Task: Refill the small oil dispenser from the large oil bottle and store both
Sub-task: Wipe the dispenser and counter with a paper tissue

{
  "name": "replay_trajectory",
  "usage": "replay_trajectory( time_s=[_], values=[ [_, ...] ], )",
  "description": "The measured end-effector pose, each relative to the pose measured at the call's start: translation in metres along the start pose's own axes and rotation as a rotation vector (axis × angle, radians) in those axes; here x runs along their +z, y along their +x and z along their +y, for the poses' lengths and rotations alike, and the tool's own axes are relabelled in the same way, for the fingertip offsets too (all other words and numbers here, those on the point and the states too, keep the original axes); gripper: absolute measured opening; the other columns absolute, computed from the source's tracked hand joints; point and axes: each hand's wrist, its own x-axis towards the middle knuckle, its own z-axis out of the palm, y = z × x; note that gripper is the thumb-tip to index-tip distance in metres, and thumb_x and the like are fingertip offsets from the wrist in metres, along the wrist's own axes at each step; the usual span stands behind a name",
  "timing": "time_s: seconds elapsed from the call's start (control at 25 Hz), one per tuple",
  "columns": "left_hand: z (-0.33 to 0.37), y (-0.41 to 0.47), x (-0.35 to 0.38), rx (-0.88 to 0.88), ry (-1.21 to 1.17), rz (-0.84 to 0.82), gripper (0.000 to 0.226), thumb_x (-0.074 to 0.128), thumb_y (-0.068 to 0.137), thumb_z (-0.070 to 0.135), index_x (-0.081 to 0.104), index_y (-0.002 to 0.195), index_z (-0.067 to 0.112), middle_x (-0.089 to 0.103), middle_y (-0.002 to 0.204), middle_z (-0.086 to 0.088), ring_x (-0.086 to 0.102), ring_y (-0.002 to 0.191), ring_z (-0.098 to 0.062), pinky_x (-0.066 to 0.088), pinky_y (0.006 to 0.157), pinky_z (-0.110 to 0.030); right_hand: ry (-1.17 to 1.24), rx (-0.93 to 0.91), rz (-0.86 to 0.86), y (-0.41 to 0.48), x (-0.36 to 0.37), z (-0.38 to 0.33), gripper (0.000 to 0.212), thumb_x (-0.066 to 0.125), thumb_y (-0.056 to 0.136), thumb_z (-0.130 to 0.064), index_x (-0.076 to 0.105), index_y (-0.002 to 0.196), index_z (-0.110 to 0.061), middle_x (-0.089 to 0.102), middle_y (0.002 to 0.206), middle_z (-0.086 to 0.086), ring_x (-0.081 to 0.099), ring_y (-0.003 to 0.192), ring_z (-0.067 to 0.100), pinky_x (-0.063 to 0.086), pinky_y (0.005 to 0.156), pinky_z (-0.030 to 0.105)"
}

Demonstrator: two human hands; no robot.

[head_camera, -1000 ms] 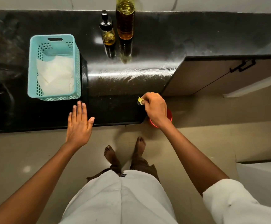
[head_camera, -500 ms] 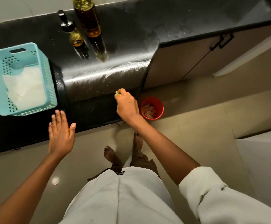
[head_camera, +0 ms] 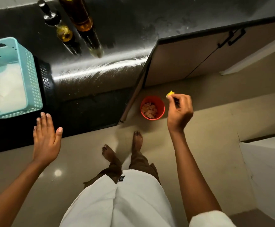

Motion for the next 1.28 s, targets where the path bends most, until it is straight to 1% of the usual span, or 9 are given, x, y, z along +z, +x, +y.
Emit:
replay_trajectory(
  time_s=[0.08,0.16,0.24,0.36,0.56,0.72,0.84,1.04,1.28],
  values=[
    [0.001,-0.002,0.0,0.0,0.011,-0.007,0.074,0.016,0.11,0.057,-0.01,0.17,0.02,-0.017,0.178,0.005,-0.018,0.163,-0.013,-0.021,0.125,-0.021,-0.091,0.119,-0.109,-0.005,0.024,0.047,0.008,0.078,0.095,-0.016,0.077,0.1,-0.009,0.071,0.102,0.006,0.07,0.088,0.02,0.06,0.077,0.033],
    [0.0,-0.004,0.001,0.0,0.03,0.0,0.074,0.015,0.11,0.057,-0.012,0.169,0.022,-0.018,0.178,0.006,-0.019,0.163,-0.012,-0.021,0.125,-0.022,-0.168,0.34,-0.365,-0.015,0.042,0.093,0.022,0.079,0.093,-0.013,0.078,0.115,-0.012,0.074,0.114,0.008,0.072,0.101,0.024,0.061,0.088,0.042],
    [0.001,-0.002,0.001,0.006,0.028,-0.005,0.074,0.013,0.11,0.059,-0.013,0.169,0.024,-0.02,0.177,0.007,-0.02,0.163,-0.012,-0.021,0.126,-0.023,-0.204,0.595,-0.557,-0.02,0.042,0.124,0.035,0.074,0.094,-0.004,0.075,0.128,-0.009,0.075,0.122,0.013,0.072,0.113,0.028,0.058,0.1,0.039],
    [0.0,0.0,0.003,0.009,0.026,-0.007,0.074,0.012,0.109,0.061,-0.011,0.169,0.024,-0.02,0.177,0.007,-0.02,0.163,-0.013,-0.019,0.127,-0.027,-0.231,0.673,-0.526,-0.014,0.028,0.116,0.022,0.07,0.094,0.001,0.079,0.113,-0.006,0.078,0.106,0.015,0.075,0.103,0.031,0.059,0.096,0.041],
    [-0.003,0.001,0.01,-0.001,0.045,0.029,0.075,0.015,0.109,0.058,-0.003,0.171,0.018,-0.012,0.179,-0.003,-0.01,0.165,-0.023,0.0,0.134,-0.048,0.085,0.375,-0.46,-0.017,0.042,-0.03,0.006,0.081,0.091,-0.015,0.079,0.096,-0.014,0.077,0.096,0.006,0.073,0.085,0.015,0.063,0.084,0.043],
    [0.002,0.004,0.009,-0.001,0.036,0.042,0.078,0.013,0.107,0.057,0.002,0.171,0.014,-0.007,0.179,-0.006,-0.007,0.165,-0.025,0.0,0.134,-0.046,0.437,-0.049,-0.706,-0.052,0.086,-0.212,0.007,0.085,0.09,-0.017,0.079,0.089,-0.014,0.075,0.086,-0.001,0.071,0.081,0.013,0.055,0.077,0.024],
    [-0.001,0.0,0.013,0.008,0.06,0.105,0.076,0.019,0.108,0.053,0.012,0.17,0.01,0.006,0.179,-0.011,0.007,0.165,-0.029,0.014,0.133,-0.05,0.515,-0.341,-0.896,-0.082,0.151,-0.313,0.011,0.085,0.089,-0.02,0.078,0.088,-0.012,0.075,0.083,-0.002,0.07,0.076,0.011,0.055,0.072,0.024],
    [0.004,-0.002,0.016,0.014,0.018,0.15,0.073,0.024,0.109,0.051,0.019,0.17,0.009,0.01,0.178,-0.011,0.014,0.165,-0.03,0.019,0.132,-0.049,0.178,-0.543,-1.171,-0.111,0.275,-0.38,0.018,0.083,0.084,-0.011,0.079,0.102,-0.014,0.079,0.095,0.0,0.073,0.087,0.016,0.06,0.083,0.041],
    [0.002,-0.002,0.015,0.026,-0.008,0.164,0.074,0.025,0.109,0.05,0.019,0.169,0.008,0.012,0.178,-0.012,0.016,0.165,-0.03,0.02,0.132,-0.047,-0.308,-0.997,-1.392,-0.132,0.365,-0.39,0.044,0.088,0.084,-0.013,0.073,0.126,-0.012,0.07,0.125,0.008,0.063,0.115,0.029,0.052,0.094,0.041]
  ],
)
